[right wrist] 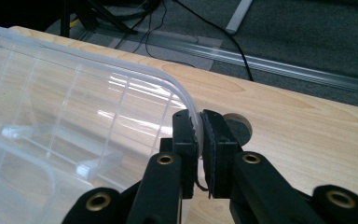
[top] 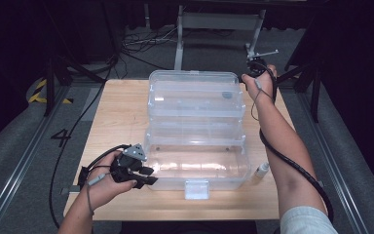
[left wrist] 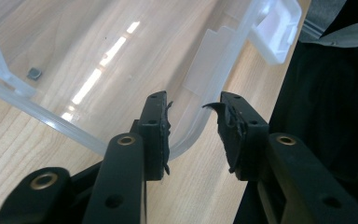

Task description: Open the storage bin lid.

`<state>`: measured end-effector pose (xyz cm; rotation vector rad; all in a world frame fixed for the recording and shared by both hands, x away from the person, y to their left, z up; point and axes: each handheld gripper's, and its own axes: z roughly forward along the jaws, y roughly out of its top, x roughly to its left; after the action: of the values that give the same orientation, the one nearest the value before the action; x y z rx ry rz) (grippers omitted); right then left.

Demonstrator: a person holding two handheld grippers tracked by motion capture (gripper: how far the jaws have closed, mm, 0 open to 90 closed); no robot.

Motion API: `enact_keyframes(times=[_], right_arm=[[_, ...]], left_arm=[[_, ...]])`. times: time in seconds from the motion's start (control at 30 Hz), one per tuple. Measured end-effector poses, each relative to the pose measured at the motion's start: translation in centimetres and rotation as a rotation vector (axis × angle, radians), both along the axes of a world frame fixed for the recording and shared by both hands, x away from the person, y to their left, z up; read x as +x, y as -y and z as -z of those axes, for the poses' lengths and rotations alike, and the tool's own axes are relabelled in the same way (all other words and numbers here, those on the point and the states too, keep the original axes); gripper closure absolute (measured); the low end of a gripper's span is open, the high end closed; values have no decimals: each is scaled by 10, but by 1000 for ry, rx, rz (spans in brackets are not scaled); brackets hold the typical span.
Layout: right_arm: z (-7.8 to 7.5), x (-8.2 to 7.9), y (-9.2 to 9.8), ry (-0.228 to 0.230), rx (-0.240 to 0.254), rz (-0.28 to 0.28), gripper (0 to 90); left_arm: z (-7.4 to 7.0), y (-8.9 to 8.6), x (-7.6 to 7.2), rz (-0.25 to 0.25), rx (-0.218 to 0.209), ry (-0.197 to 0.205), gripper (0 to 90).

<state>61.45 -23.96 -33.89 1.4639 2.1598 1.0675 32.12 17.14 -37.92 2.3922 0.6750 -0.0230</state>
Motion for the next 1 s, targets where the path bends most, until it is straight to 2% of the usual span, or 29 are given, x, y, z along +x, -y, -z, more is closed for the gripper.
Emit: enact_keyframes(times=[0.1,0.3,0.4,0.63,1.0], right_arm=[[4,3,-1,-14,-6,6,854],[12,7,-2,-32,-1,23,855],[13,7,-3,-37,3,27,855],[18,10,-3,-48,1,33,855],[25,13,-4,-57,-11,42,854]], left_arm=[[-1,-3,-3,-9,-23,4,624],[-3,-6,-5,-21,-38,10,624],[-4,-6,-6,-23,-30,16,625],[-10,-9,-9,-40,-48,41,609],[-10,-12,-10,-46,-51,33,606]])
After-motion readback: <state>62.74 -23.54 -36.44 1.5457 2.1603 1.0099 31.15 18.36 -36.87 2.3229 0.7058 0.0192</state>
